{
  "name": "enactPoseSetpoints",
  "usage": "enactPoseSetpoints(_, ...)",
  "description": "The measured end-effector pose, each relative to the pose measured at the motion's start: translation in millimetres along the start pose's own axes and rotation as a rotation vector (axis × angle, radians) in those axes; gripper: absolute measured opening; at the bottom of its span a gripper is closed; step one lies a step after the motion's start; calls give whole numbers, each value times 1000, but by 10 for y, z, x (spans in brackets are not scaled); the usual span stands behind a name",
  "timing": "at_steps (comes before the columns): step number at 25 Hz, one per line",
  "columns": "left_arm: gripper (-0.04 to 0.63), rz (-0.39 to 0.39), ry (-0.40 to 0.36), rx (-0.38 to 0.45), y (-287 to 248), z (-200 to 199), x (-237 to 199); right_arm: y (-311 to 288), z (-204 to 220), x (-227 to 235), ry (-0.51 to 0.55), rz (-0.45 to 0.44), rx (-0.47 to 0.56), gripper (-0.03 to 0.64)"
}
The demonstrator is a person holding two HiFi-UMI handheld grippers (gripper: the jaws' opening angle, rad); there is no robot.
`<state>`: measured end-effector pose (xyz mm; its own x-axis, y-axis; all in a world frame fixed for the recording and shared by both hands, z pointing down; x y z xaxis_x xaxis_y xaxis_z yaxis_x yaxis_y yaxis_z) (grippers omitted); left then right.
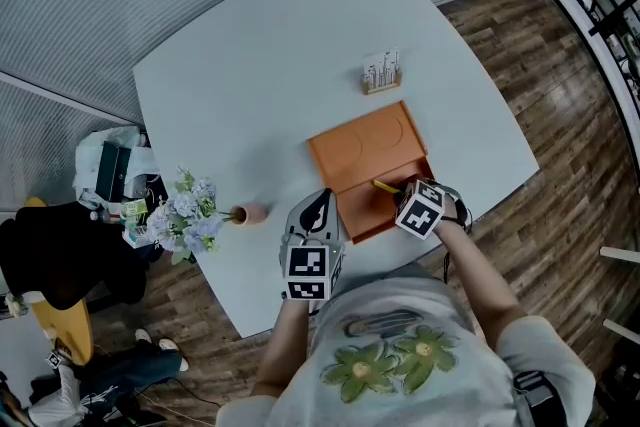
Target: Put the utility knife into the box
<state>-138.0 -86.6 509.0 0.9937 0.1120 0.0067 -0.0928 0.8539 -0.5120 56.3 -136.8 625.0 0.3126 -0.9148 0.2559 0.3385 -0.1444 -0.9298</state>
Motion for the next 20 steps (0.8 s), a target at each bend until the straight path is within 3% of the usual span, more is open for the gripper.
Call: enactPoseSetpoints(20, 3, 0, 13, -1, -28, 5, -35, -40, -38, 2, 15, 27, -22, 61)
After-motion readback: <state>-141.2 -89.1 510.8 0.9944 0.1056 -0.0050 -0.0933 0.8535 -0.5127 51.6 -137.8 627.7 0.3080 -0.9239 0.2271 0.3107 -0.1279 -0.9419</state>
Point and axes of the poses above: the fingertips, and each gripper's own axes: y backward along the fingers, x to its right, z out of its underside, the point moved 8 cm from there along y, backward along the fingers, and after that the axes turned 15 degrees about -z, right-handed, at the moved point
